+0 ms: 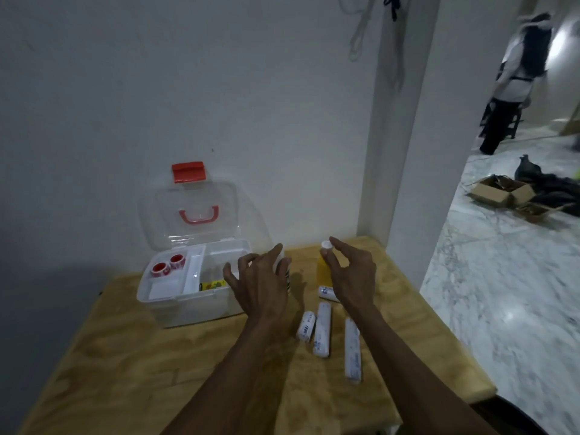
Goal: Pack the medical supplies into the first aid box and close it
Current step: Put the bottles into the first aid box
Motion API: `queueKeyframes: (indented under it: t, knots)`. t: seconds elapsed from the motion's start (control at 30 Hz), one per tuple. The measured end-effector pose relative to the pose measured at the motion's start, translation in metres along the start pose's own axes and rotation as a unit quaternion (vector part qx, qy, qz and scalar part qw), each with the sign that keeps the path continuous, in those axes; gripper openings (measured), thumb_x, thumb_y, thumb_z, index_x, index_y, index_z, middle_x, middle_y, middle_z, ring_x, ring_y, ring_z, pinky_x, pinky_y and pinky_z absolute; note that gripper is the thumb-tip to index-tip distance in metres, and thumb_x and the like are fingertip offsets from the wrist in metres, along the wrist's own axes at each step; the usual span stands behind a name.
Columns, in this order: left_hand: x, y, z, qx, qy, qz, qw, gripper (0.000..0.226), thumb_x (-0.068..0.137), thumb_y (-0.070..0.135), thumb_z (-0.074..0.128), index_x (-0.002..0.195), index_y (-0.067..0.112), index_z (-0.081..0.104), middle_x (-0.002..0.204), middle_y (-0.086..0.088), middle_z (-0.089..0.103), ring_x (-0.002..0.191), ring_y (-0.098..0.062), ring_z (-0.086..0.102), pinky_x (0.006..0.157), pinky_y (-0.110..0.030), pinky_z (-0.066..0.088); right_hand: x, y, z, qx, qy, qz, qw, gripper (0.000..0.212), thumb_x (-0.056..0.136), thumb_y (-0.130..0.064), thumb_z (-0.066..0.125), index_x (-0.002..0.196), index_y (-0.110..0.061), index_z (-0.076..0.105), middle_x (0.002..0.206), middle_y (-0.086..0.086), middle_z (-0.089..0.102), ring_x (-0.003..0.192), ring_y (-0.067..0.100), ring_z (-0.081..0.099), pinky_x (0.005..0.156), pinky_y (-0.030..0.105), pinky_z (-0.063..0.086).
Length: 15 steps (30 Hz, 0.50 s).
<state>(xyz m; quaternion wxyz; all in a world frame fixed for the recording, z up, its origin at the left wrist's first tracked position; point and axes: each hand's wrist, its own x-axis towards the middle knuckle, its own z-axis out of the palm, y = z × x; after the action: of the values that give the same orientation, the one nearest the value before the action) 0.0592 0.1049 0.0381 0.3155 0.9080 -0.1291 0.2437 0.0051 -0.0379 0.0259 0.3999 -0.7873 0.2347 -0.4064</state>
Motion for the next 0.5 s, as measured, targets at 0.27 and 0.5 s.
queueKeyframes:
  t: [0.27,0.5]
  knots:
    - [0.005,-0.009,0.022,0.029,0.077,0.049,0.995,0.020,0.086,0.039,0.068,0.105,0.035,0.073,0.086,-0.001,0.072,0.097,-0.015,0.065,0.110,-0.050,0.014,-0.002,0.010,0.014,-0.086,0.061,-0.079,0.991,0.027,0.085,-0.035,0.073,0.109,-0.026,0.075,0.087,0.007,0.069,0.090,0.027,0.065,0.073,0.042,0.053]
    - [0.005,-0.008,0.026,0.010,0.114,0.064,0.991,0.015,0.081,0.032,0.076,0.096,0.030,0.076,0.083,0.000,0.072,0.089,-0.015,0.067,0.110,-0.048,0.016,0.000,0.011,0.013,-0.116,0.083,-0.140,0.980,0.024,0.083,-0.031,0.072,0.104,-0.018,0.076,0.083,0.006,0.072,0.081,0.027,0.068,0.068,0.040,0.052]
